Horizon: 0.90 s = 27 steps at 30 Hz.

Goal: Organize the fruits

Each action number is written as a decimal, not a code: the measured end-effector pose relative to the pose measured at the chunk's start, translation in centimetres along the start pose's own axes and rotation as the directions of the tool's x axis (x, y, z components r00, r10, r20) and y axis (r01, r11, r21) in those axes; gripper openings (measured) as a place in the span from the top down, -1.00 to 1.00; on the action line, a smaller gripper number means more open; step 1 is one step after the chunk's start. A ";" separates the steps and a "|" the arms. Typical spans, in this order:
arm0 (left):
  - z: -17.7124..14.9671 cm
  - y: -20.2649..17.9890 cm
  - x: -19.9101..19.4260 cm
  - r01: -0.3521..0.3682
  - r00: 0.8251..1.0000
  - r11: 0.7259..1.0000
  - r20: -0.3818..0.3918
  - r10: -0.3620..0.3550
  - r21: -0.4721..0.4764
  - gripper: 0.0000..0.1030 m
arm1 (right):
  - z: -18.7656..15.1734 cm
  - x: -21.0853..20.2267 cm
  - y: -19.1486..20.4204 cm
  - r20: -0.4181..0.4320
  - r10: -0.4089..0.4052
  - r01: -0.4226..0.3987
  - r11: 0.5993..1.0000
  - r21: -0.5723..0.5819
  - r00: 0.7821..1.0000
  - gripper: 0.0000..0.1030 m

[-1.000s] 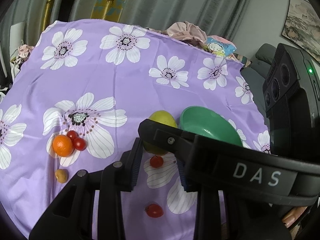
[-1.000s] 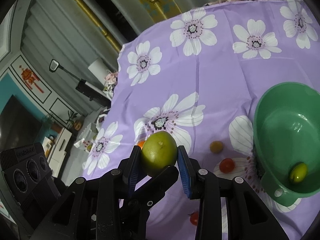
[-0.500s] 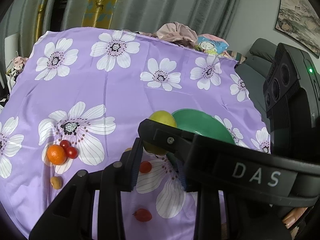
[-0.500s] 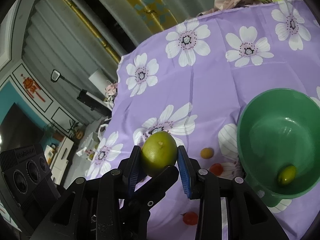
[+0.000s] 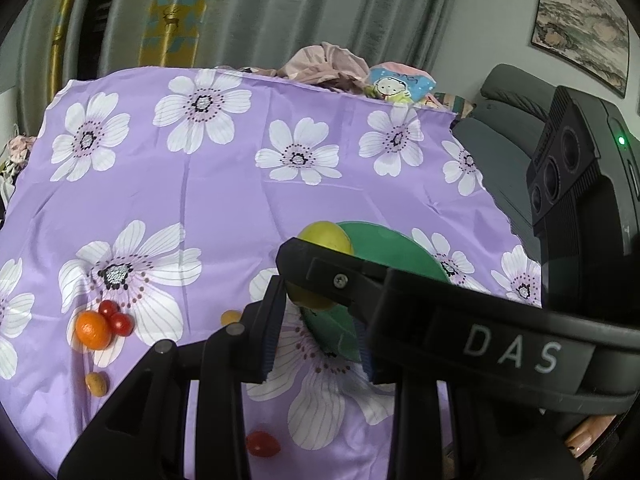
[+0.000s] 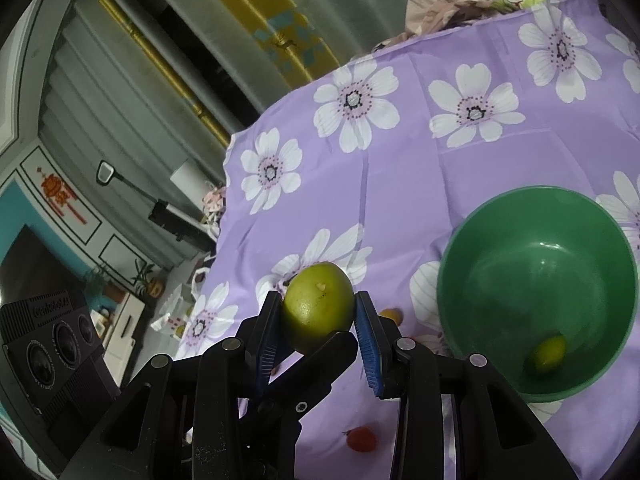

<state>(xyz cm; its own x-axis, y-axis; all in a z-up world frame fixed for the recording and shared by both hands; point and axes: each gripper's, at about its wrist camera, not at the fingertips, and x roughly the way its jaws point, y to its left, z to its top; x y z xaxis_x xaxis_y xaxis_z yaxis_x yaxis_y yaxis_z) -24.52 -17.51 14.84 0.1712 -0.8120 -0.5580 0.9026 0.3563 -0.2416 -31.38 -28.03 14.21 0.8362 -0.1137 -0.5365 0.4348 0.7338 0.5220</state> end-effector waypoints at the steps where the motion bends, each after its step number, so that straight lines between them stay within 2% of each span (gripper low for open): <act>1: 0.1 -0.3 0.1 0.004 1.000 1.000 -0.001 -0.004 0.006 0.36 | 0.1 -0.2 -0.2 0.006 -0.001 0.001 1.000 0.007 1.000 0.25; 27: 1.4 -5.4 3.8 0.096 0.995 0.991 -0.045 -0.092 0.097 0.37 | 1.0 -4.0 -5.1 0.093 -0.068 0.058 0.992 0.113 0.993 0.25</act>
<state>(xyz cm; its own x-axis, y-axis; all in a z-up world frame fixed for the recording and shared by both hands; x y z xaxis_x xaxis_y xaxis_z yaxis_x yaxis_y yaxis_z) -28.18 -23.15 15.15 0.0695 -0.8198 -0.5684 0.9490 0.2299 -0.2155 -36.66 -32.00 14.33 0.8319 -0.2253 -0.5072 0.5173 0.6457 0.5617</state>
